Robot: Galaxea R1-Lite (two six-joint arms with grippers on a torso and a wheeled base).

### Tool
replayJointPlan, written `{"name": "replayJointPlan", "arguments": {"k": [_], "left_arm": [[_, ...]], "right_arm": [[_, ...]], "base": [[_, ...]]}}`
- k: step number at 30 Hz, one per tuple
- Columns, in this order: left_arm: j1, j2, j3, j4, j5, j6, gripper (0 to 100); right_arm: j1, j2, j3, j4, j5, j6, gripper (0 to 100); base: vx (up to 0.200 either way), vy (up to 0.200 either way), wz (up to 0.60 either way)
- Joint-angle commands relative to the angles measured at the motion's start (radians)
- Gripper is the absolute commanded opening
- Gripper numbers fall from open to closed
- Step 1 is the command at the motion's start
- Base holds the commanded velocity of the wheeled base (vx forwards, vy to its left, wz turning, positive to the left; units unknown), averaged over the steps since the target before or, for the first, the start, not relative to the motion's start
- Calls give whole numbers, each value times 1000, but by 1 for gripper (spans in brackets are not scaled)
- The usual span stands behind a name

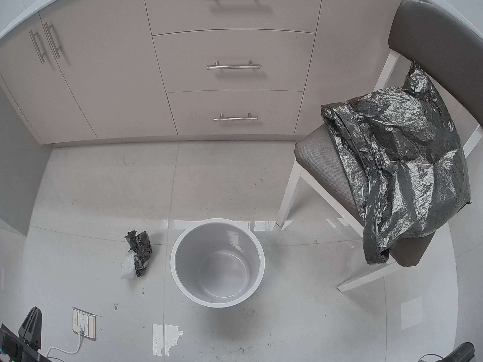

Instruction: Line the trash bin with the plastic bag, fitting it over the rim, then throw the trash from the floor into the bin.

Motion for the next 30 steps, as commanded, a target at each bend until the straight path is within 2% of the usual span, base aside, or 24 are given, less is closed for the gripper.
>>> {"name": "replayJointPlan", "arguments": {"k": [1, 2, 3, 4, 5, 6, 7, 8, 9, 10, 12, 13, 14, 15, 16, 17, 19, 22, 24, 25, 28, 30], "left_arm": [[0, -16, -3, -8, 1, -20, 0], [-2, -13, -41, -8, -7, -55, 0], [-14, 19, -179, -8, -10, -183, 0], [-21, 36, -236, 1, -18, -238, 0], [-21, 36, -236, 1, -18, -238, 0], [-64, 166, -421, 64, -97, -350, 0], [-64, 166, -421, 64, -97, -350, 0], [-61, 209, -437, 76, -243, -296, 0], [-61, 209, -437, 76, -243, -296, 0], [-48, 240, -398, 76, -335, -281, 0], [-26, 309, -340, 74, -366, -279, 0], [-20, 334, -331, 73, -366, -279, 0], [-15, 390, -322, 71, -363, -281, 0], [-12, 424, -323, 71, -360, -281, 0], [-12, 424, -323, 71, -360, -281, 0], [-5, 469, -323, 71, -341, -268, 0], [-2, 482, -325, 71, -295, -232, 0], [-2, 516, -328, 62, -208, -176, 0], [-5, 582, -331, 16, -94, -126, 0], [-5, 582, -331, 16, -94, -126, 0], [-5, 633, -328, -58, -41, -114, 0], [-5, 654, -322, -73, 4, -112, 0]], "right_arm": [[51, 441, -364, -1, 74, 54, 100], [58, 453, -357, -1, 88, 56, 100], [83, 473, -354, -1, 114, 60, 100], [93, 481, -353, -1, 119, 62, 100], [93, 481, -353, -1, 119, 62, 100], [166, 539, -354, -9, 116, 52, 100], [166, 539, -354, -9, 116, 52, 100], [213, 594, -354, -49, 71, 36, 100], [213, 594, -354, -49, 71, 36, 100], [261, 654, -354, -95, -4, 25, 100], [376, 771, -357, -179, -163, 25, 100], [414, 806, -357, -203, -212, 26, 100], [512, 893, -361, -260, -327, 31, 100], [580, 956, -364, -300, -403, 33, 100], [580, 956, -364, -300, -403, 33, 100], [702, 1093, -365, -389, -539, 31, 100], [794, 1257, -371, -483, -648, 16, 100], [831, 1406, -425, -582, -705, -7, 100], [833, 1556, -517, -681, -722, -60, 100], [833, 1562, -525, -685, -722, -63, 100], [831, 1656, -627, -733, -720, -150, 100], [821, 1680, -686, -733, -719, -165, 100]], "base": [[0, 0, 0], [0, 0, 0], [0, 0, 0], [0, 0, 0], [0, 0, 0], [0, 0, 0], [0, 0, 0], [0, 0, 0], [0, 0, 0], [0, 0, 0], [0, 0, 0], [0, 0, 0], [0, 0, 0], [0, 0, 0], [0, 0, 0], [0, 0, 0], [0, 0, 0], [0, 0, 0], [0, 0, 0], [0, 0, 0], [0, 0, 0], [0, 0, 0]]}}
